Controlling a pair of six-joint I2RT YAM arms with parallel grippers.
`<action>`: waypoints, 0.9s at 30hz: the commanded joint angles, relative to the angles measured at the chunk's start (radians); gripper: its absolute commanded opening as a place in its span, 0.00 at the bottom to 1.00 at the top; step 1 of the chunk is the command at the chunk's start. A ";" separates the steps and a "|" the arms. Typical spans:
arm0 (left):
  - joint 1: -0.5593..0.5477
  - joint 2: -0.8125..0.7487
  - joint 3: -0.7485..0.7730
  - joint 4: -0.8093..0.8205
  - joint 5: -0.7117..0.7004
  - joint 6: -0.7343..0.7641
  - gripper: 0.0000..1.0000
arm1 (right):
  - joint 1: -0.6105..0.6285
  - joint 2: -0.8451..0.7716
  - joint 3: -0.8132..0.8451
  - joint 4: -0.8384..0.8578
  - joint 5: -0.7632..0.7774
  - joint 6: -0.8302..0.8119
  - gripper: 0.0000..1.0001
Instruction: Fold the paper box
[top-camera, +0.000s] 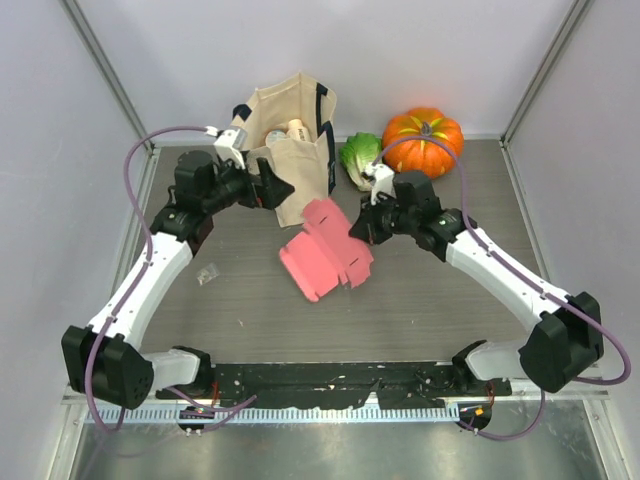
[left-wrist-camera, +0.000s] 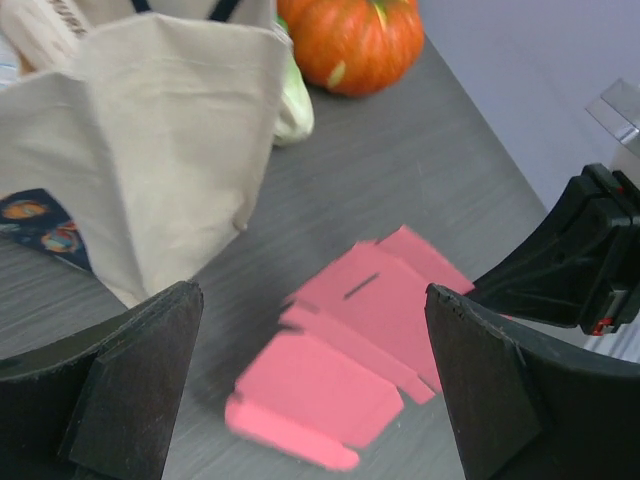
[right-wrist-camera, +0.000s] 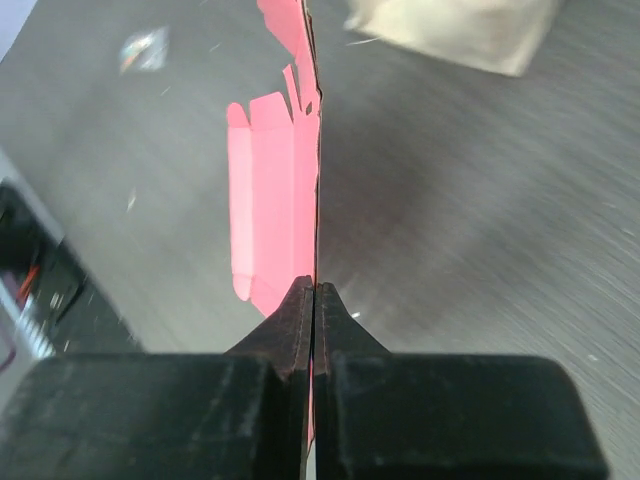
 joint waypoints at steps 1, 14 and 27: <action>-0.043 0.032 0.077 -0.130 0.128 0.130 0.96 | 0.037 0.011 0.086 -0.117 -0.254 -0.167 0.01; -0.140 0.052 0.072 -0.210 0.244 0.241 0.91 | 0.006 -0.081 0.109 -0.130 -0.380 -0.170 0.01; -0.155 0.039 0.066 -0.178 0.364 0.236 0.22 | -0.012 -0.127 0.115 -0.086 -0.477 -0.121 0.01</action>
